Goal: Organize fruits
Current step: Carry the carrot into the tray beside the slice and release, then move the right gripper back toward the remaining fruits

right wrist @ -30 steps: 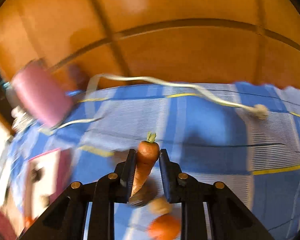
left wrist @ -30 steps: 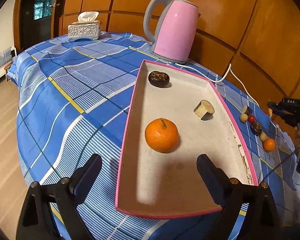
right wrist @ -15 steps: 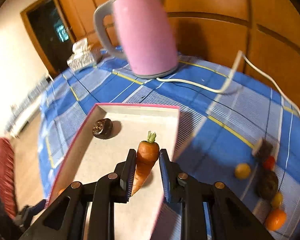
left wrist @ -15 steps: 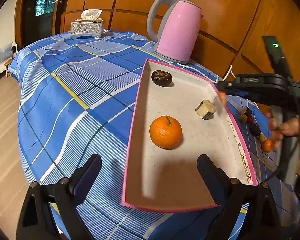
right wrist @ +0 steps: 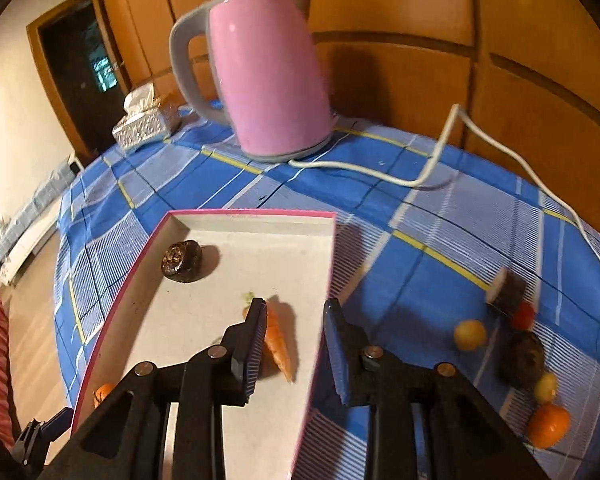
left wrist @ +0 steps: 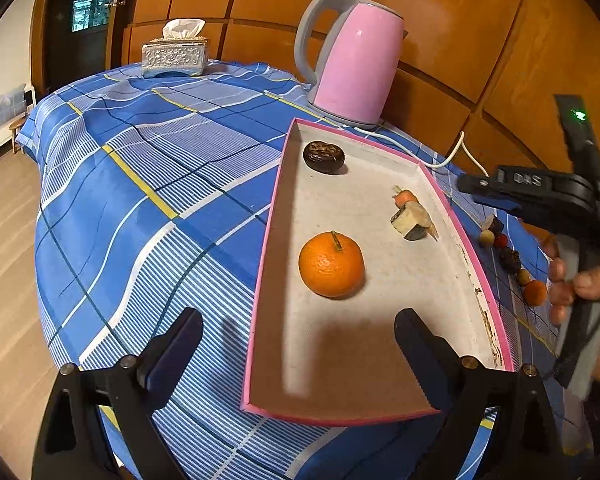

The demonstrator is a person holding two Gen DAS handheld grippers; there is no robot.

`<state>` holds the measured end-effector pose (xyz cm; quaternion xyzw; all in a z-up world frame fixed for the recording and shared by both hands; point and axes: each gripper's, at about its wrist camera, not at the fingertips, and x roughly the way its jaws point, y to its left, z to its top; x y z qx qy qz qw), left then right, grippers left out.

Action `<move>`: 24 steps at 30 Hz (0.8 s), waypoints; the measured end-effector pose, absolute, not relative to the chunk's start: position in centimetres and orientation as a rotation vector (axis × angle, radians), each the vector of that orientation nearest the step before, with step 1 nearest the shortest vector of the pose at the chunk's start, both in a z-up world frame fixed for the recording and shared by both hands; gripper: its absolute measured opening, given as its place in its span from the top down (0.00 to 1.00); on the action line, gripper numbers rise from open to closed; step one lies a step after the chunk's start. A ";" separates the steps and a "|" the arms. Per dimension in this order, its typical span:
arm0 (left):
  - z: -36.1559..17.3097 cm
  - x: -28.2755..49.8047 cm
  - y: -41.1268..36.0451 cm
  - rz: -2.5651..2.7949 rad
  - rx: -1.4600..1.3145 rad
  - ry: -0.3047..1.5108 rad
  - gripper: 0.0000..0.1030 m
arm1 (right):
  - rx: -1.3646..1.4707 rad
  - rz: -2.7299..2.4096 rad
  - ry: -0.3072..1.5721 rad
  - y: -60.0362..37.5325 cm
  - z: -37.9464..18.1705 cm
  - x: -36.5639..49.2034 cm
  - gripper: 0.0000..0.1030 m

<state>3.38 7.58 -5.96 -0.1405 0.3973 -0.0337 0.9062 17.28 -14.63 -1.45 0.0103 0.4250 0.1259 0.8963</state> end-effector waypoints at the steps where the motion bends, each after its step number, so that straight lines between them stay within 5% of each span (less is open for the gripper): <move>1: -5.9 3.4 7.6 -0.071 -0.289 0.819 0.06 | 0.024 0.254 0.872 -14.9 -1.3 16.8 0.71; 24: -5.3 3.0 6.8 -0.086 -0.265 0.802 0.06 | 0.103 -0.287 0.828 -32.0 -3.1 4.2 0.71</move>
